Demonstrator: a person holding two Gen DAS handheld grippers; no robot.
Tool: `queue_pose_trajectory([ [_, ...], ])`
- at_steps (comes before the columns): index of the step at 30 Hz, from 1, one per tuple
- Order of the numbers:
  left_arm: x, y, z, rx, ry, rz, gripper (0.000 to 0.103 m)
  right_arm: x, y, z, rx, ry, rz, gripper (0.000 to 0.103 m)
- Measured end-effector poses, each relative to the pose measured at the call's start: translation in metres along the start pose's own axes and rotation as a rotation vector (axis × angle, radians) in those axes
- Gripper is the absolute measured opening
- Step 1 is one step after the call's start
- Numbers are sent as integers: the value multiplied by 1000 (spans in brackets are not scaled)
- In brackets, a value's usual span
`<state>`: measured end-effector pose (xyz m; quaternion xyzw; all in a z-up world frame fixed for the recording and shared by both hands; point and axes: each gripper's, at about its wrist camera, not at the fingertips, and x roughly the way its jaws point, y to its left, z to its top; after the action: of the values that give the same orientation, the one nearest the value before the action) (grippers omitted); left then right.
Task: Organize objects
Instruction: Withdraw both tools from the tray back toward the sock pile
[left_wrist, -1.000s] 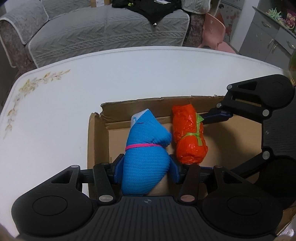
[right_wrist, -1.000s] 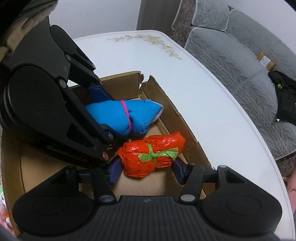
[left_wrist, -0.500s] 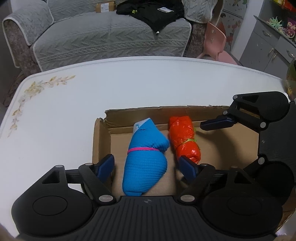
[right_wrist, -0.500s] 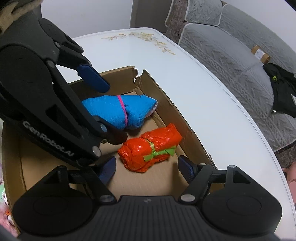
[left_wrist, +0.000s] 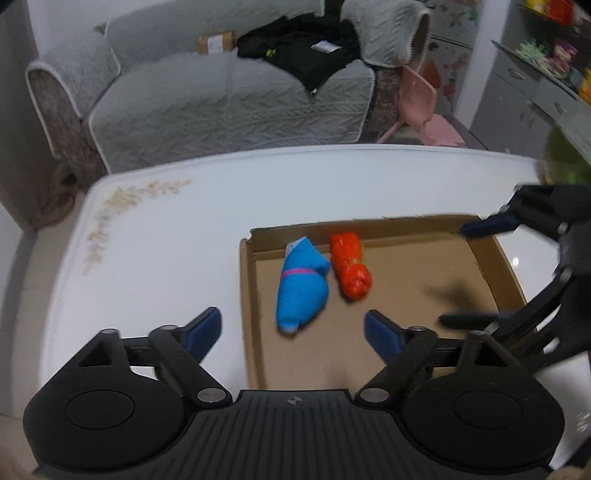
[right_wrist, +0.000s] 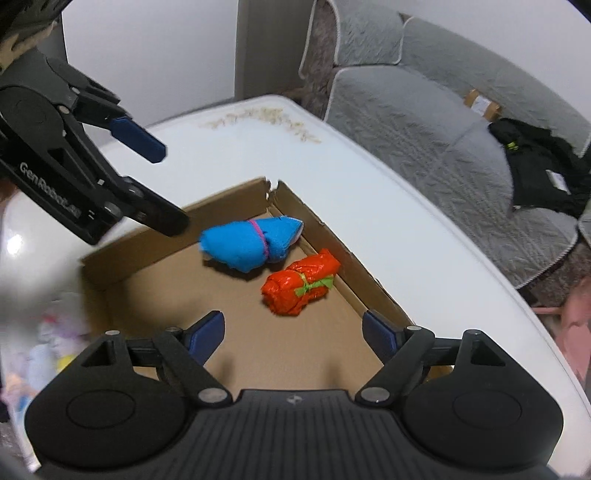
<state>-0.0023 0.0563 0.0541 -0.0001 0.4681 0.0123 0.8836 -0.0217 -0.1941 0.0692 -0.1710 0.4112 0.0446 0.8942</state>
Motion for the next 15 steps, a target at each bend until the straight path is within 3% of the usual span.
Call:
queue_pose_trajectory([
  [4, -42, -14, -34, 40, 19, -10, 95, -41, 5, -15, 56, -15, -18, 85],
  [8, -71, -28, -79, 44, 78, -19, 100, -83, 31, -52, 59, -8, -31, 90],
  [15, -67, -46, -157, 1, 204, 37, 99, -102, 93, -127, 123, 132, -11, 90],
])
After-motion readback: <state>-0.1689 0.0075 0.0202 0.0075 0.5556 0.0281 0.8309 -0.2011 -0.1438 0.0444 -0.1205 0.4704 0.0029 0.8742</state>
